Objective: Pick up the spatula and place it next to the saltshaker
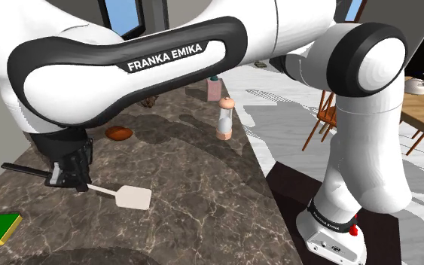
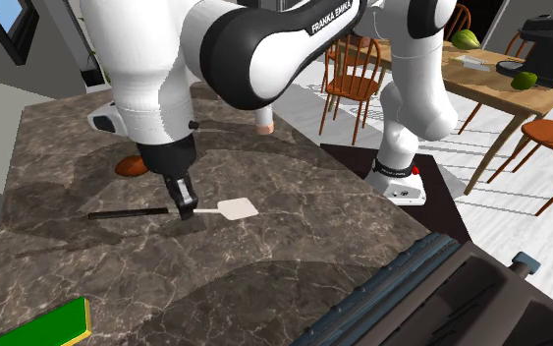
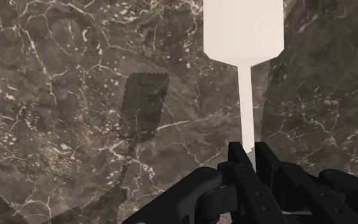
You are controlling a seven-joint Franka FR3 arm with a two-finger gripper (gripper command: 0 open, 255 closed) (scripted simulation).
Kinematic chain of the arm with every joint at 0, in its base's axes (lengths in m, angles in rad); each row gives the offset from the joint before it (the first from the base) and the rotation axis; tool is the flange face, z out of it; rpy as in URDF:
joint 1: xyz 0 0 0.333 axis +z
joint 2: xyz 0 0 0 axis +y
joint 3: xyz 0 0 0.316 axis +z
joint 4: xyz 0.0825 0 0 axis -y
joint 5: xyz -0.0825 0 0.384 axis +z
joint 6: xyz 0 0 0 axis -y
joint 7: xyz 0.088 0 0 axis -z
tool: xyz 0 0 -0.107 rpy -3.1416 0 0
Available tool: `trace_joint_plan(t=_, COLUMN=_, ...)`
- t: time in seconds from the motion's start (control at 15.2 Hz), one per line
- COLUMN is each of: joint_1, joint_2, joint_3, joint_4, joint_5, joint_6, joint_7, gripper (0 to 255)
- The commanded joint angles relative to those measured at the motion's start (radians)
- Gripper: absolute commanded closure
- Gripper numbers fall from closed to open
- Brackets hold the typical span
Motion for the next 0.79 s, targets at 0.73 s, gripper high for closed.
trace_joint_plan(t=0.73, joint_1=0.023, joint_2=0.016, joint_3=0.004, joint_4=0.202, joint_5=-0.003, joint_6=-0.185, joint_7=-0.006, gripper=255)
